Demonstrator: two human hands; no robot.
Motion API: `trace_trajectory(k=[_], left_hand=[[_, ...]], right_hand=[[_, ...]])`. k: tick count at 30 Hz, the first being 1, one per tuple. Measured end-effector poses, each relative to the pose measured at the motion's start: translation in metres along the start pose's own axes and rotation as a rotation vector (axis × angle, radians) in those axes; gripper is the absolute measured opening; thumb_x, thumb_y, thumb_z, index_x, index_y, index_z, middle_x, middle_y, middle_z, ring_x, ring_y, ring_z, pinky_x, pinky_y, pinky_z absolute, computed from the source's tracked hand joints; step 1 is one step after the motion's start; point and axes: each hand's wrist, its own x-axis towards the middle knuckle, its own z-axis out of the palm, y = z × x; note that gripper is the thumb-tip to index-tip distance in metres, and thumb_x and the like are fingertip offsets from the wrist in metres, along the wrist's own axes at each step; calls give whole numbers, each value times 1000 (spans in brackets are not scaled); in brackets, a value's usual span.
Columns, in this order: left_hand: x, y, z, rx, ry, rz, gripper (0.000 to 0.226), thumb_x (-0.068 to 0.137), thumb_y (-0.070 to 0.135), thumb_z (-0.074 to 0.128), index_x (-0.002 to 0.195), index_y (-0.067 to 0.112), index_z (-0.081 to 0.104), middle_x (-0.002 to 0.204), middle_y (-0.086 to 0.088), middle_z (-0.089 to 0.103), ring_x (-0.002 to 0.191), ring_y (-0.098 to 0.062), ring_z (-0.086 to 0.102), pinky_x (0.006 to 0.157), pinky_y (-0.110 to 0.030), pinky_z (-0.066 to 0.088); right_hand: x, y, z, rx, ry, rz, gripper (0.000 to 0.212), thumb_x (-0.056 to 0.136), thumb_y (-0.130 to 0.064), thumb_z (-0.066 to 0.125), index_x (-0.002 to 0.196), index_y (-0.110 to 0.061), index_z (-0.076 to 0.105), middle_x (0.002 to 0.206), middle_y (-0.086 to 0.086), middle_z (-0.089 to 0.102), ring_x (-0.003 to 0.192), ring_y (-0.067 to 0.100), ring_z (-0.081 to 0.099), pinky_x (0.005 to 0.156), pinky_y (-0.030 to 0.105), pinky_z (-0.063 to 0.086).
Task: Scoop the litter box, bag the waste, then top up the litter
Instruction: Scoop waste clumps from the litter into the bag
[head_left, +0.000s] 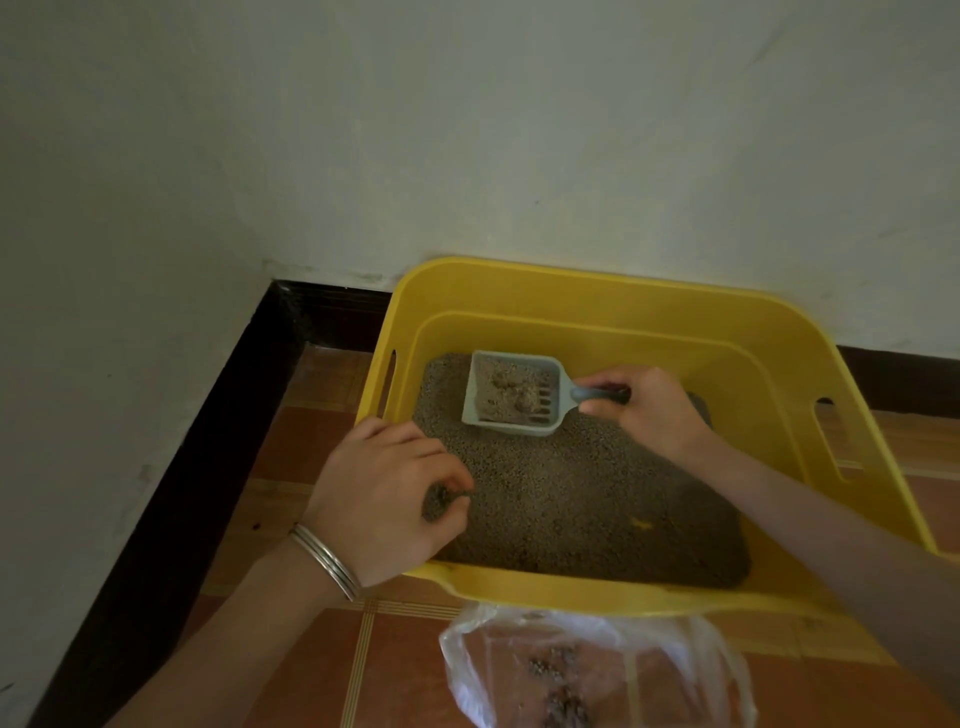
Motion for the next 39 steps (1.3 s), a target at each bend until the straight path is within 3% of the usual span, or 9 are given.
trace_trajectory(k=[6, 13, 16, 20, 25, 29, 34, 39], left_hand=[[0, -1, 0, 11, 8, 6, 29, 78, 49, 42, 79, 38, 69, 73, 23, 63, 78, -3, 57, 76, -26, 31], [-1, 0, 1, 42, -2, 18, 32, 79, 48, 39, 78, 37, 70, 75, 21, 66, 78, -5, 60, 73, -31, 40], [-1, 0, 2, 43, -3, 13, 33, 79, 48, 38, 79, 37, 69, 75, 21, 66, 78, -5, 59, 74, -29, 37], [-2, -1, 4, 55, 16, 17, 34, 80, 48, 37, 78, 36, 69, 74, 20, 65, 78, -6, 59, 74, -28, 32], [-12, 4, 3, 47, 39, 33, 39, 85, 49, 34, 78, 34, 70, 74, 18, 65, 75, -8, 59, 71, -29, 30], [-35, 11, 5, 107, 18, 75, 40, 87, 51, 35, 74, 33, 68, 71, 18, 64, 72, -7, 58, 71, -30, 30], [-51, 23, 2, 106, -19, 107, 35, 84, 52, 38, 85, 33, 67, 80, 16, 65, 76, -11, 59, 72, -30, 30], [-66, 34, 4, 137, -30, 153, 41, 72, 50, 43, 94, 26, 68, 92, 6, 61, 83, -19, 59, 78, -30, 29]], right_hand=[[-17, -3, -17, -36, -12, 3, 31, 79, -16, 69, 110, -14, 66, 107, 0, 68, 80, -4, 52, 67, -5, 34], [-41, -4, -30, -33, 3, 40, 30, 79, -18, 69, 110, -19, 67, 109, -5, 66, 91, -2, 52, 70, 2, 34], [-53, -4, -34, -32, 11, 41, 29, 79, -17, 70, 108, -17, 68, 105, -5, 67, 85, -5, 51, 69, -7, 31], [-65, -5, -41, -47, 9, 44, 28, 80, -17, 69, 107, -20, 68, 99, -11, 63, 76, -16, 44, 67, -8, 30], [-89, -13, -46, -25, 3, 70, 27, 80, -21, 68, 107, -25, 66, 92, -20, 58, 79, -16, 47, 69, -1, 35], [-122, -26, -58, 126, 56, 89, 25, 79, -17, 69, 102, -29, 66, 92, -20, 62, 87, -9, 55, 75, 7, 43], [-171, -42, -75, 205, 29, 82, 28, 76, -14, 72, 98, -31, 68, 94, -16, 68, 89, -3, 62, 79, 17, 50], [-214, -49, -70, 189, -64, 49, 31, 74, -11, 72, 94, -34, 67, 92, -26, 68, 88, -10, 61, 76, 6, 45]])
